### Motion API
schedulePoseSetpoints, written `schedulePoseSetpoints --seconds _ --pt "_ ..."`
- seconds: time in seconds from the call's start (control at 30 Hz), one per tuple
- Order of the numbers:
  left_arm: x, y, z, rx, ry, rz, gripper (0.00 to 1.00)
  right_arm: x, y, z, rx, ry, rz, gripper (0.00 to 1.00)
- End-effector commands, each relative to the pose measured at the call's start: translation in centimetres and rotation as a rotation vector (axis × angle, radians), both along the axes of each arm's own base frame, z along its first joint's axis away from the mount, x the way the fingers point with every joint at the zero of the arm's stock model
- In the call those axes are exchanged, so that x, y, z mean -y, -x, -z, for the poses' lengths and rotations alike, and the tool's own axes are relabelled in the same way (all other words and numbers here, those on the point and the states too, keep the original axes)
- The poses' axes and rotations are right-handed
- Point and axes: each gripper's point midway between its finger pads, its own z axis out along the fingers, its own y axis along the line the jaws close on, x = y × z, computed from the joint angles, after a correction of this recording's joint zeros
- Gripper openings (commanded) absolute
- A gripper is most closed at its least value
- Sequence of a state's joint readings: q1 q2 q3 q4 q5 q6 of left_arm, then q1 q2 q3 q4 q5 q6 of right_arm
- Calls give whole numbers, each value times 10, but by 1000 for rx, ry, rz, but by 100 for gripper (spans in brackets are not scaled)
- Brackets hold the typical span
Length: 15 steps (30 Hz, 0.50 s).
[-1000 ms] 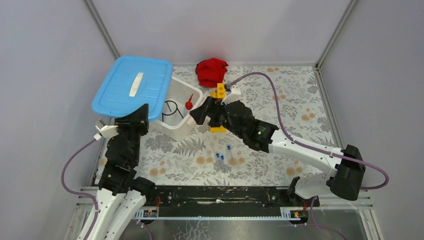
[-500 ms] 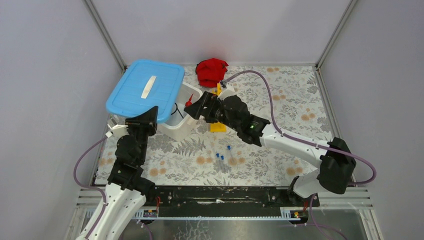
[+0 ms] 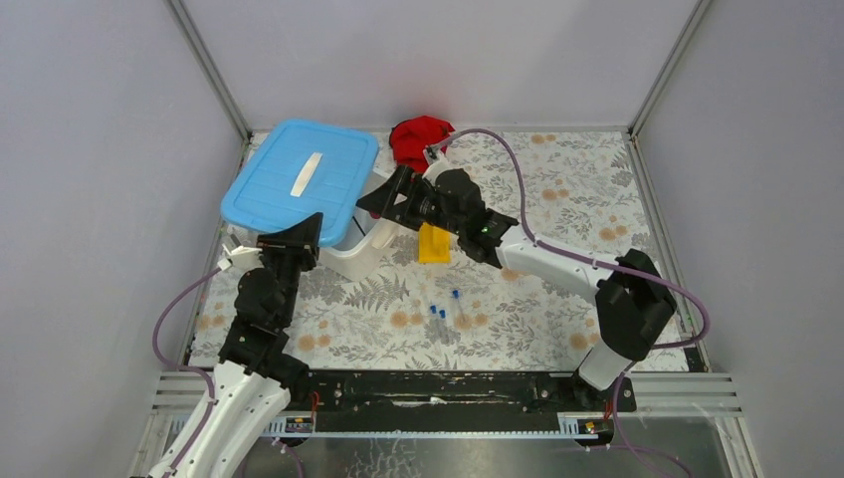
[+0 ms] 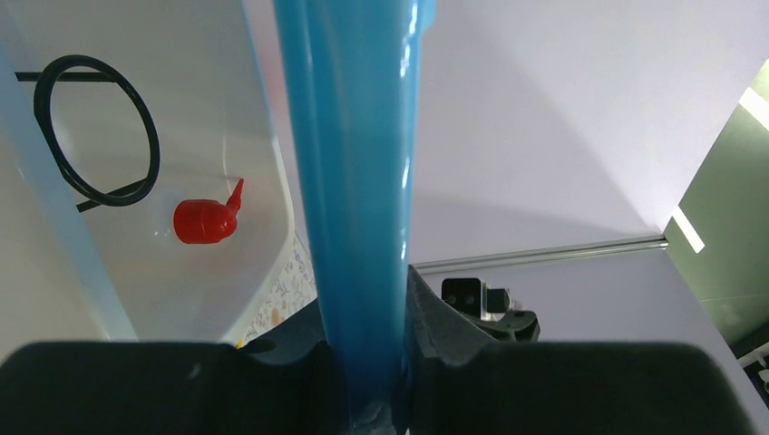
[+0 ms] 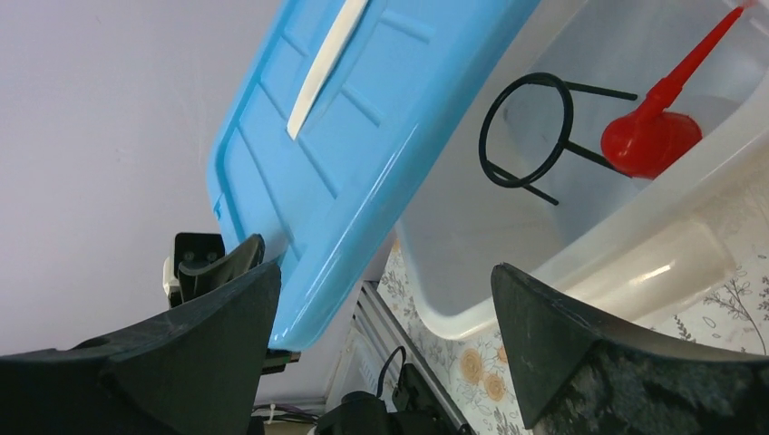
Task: Organize the chemistry lab equipment
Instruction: Adjust the storage box lid.
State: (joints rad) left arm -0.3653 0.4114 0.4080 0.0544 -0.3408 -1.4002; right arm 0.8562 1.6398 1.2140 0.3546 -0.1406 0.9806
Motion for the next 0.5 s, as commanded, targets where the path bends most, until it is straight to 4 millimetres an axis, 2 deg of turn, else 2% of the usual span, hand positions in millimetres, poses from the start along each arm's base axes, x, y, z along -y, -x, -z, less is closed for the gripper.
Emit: schedulePoseSetpoints --seconds 0.0,0.27,0.47 --pt "5 5 -35 117 10 33 0 -9 -6 -43 49 -122 -87 93" --pt "10 7 -41 146 -5 59 0 -23 -15 -43 24 -141 -186 93" --pt "17 5 -43 158 -10 92 0 -31 -19 -38 -12 -170 -249 88"
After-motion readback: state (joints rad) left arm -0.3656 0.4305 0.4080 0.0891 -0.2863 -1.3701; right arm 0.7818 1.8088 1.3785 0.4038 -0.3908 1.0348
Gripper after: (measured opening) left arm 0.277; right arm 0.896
